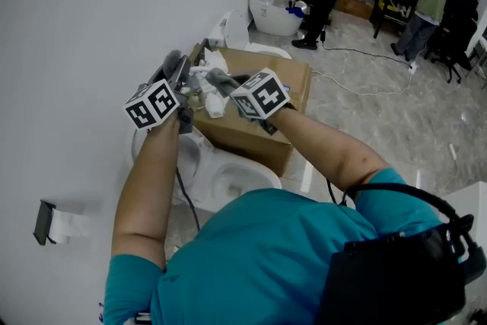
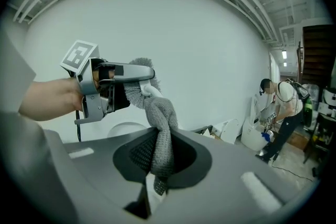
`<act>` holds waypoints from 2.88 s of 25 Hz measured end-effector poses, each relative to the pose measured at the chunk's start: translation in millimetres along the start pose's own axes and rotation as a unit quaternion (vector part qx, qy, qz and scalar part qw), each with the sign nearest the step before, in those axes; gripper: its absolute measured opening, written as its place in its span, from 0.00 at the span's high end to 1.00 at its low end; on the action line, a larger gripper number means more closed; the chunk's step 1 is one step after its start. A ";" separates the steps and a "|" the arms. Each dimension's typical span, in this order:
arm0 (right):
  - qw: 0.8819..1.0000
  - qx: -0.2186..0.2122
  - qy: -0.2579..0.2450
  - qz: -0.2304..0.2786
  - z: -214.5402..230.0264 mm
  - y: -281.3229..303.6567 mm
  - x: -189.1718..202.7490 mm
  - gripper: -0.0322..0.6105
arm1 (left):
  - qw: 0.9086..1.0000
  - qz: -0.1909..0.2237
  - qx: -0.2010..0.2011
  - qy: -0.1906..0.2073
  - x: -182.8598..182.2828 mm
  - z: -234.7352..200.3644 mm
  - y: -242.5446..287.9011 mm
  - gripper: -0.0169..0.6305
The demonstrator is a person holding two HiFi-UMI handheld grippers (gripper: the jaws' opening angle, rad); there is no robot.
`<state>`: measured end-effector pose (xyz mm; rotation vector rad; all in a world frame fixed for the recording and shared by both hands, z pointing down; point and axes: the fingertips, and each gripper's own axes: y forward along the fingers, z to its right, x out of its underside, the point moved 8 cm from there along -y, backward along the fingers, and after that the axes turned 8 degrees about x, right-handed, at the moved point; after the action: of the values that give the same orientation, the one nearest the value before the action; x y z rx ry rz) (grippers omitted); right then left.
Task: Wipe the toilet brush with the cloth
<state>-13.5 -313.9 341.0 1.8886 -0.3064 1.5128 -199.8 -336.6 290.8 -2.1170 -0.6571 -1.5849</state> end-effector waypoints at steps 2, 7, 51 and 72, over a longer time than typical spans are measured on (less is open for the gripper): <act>1.000 0.001 0.003 -0.001 1.9 -1.0 1.2 0.92 | 1.000 0.001 -0.001 0.002 -1.4 -0.1 -0.8 0.68; 1.000 0.006 0.008 -0.005 6.2 -1.7 7.0 0.92 | 1.000 0.002 -0.001 0.001 -1.7 -2.4 -3.2 0.68; 0.997 0.058 0.053 -0.026 59.7 -12.9 43.9 0.92 | 0.999 0.005 -0.005 -0.033 -7.2 -27.8 -11.4 0.68; 0.993 0.086 0.069 -0.035 78.0 -31.4 65.0 0.92 | 0.999 0.022 -0.006 -0.049 -12.3 -31.6 -29.9 0.68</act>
<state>83.4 -325.6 383.3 1.8935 -0.0463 1.6566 -244.8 -332.5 288.8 -2.2129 -0.6301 -1.4737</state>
